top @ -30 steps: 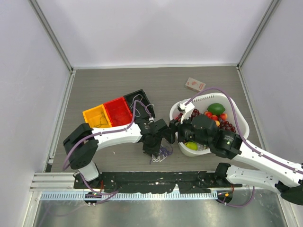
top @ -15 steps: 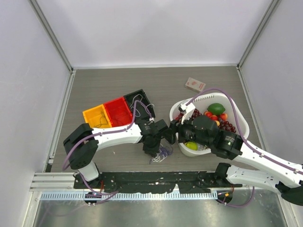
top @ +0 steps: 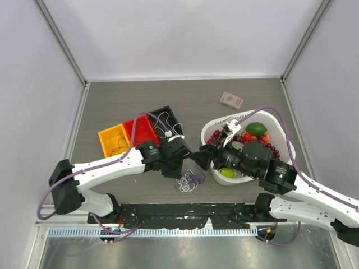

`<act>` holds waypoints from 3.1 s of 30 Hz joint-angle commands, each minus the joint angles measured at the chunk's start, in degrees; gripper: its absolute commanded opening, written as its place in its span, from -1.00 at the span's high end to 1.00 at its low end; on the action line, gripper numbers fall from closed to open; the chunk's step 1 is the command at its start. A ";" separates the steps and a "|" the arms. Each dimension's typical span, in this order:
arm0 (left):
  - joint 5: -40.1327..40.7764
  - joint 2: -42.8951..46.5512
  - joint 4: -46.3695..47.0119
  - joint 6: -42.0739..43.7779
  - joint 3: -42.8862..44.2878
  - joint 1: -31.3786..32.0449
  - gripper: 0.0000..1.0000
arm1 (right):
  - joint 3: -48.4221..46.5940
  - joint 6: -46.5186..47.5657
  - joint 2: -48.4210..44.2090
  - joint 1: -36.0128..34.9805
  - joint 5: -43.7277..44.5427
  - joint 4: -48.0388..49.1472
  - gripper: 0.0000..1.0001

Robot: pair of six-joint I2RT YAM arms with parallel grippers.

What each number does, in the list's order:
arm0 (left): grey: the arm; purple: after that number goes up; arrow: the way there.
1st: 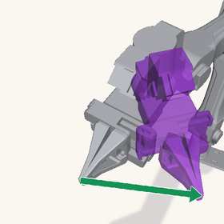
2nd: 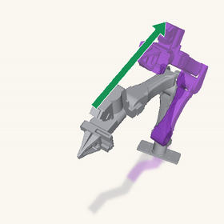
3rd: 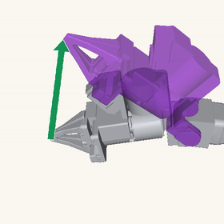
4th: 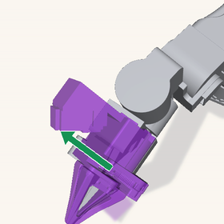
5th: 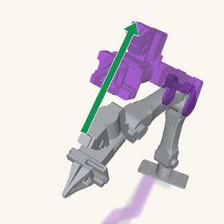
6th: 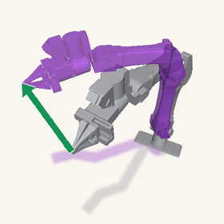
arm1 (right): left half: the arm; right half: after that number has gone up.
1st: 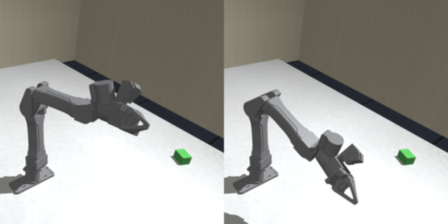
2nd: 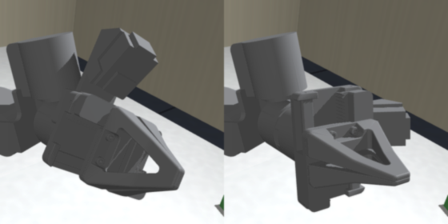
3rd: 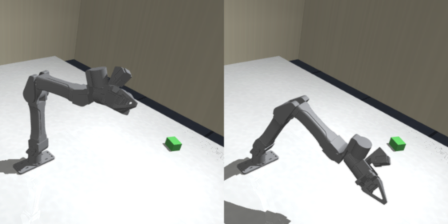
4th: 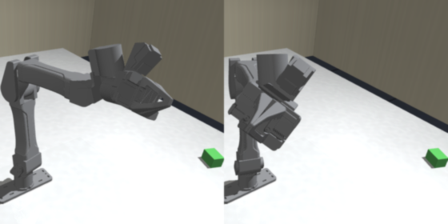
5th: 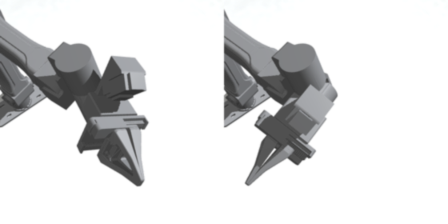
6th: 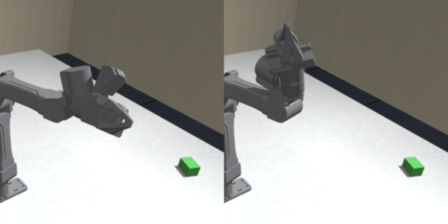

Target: Untangle the cables

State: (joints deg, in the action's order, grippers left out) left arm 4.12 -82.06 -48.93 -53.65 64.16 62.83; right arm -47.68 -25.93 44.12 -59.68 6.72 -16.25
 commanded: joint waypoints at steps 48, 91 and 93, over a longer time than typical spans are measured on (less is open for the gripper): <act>5.64 18.26 9.02 -1.55 39.53 -0.42 1.00 | 3.99 1.87 25.74 0.09 0.91 23.63 -0.24; 21.37 11.13 1.55 5.66 65.04 -0.42 1.00 | -16.83 4.14 17.76 -1.05 -2.75 10.72 -0.60; 21.37 11.40 1.90 5.66 64.43 -0.42 1.00 | -16.13 2.91 17.84 -1.14 -4.17 11.06 -0.54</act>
State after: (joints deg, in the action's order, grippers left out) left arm 24.10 -71.57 -48.58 -47.37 129.16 62.54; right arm -61.10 -19.90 62.39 -60.64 2.61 -3.92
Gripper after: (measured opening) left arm 0.009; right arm 0.792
